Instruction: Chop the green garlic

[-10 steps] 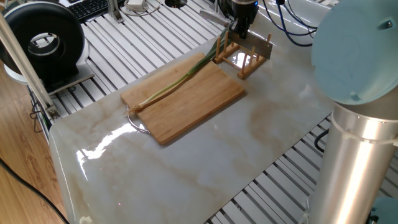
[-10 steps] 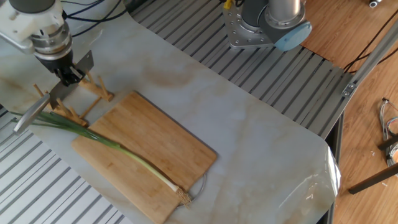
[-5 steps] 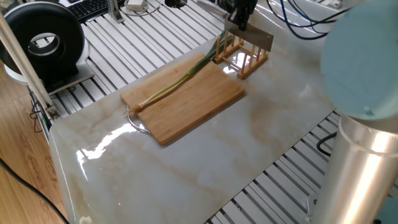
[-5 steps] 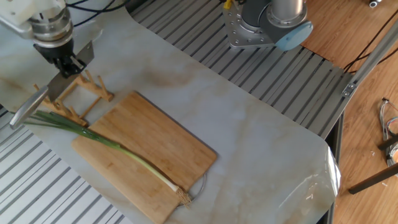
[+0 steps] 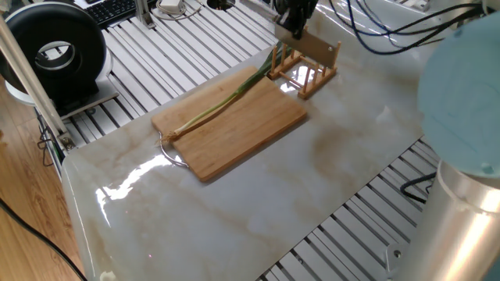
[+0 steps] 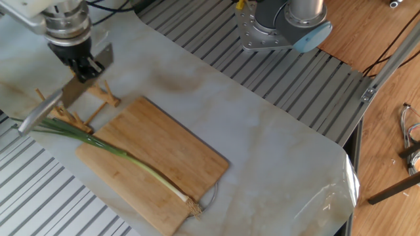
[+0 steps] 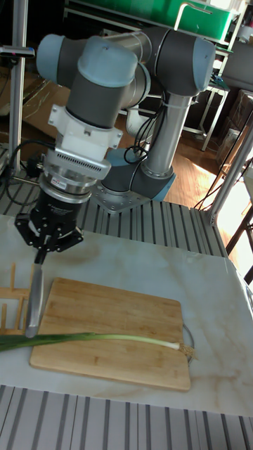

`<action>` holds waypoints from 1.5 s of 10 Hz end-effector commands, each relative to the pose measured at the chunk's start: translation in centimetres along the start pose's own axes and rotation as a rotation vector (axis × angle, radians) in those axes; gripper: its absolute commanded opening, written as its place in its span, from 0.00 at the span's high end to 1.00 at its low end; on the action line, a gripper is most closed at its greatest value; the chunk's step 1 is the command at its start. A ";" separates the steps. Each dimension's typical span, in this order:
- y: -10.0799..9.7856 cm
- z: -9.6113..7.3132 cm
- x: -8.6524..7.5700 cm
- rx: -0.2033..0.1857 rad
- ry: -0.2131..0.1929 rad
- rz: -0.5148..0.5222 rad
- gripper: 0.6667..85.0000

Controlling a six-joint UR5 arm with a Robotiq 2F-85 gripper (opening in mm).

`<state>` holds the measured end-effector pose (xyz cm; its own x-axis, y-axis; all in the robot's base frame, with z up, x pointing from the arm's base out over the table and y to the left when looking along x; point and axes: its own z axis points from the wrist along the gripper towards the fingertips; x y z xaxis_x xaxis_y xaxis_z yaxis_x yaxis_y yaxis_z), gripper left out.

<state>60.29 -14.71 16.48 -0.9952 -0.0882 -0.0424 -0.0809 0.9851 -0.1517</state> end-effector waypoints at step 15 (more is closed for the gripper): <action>8.1 -0.2 -1.0 -0.191 0.005 -0.050 0.99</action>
<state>60.28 -7.35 15.24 -0.9895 -0.1423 -0.0258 -0.1430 0.9892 0.0314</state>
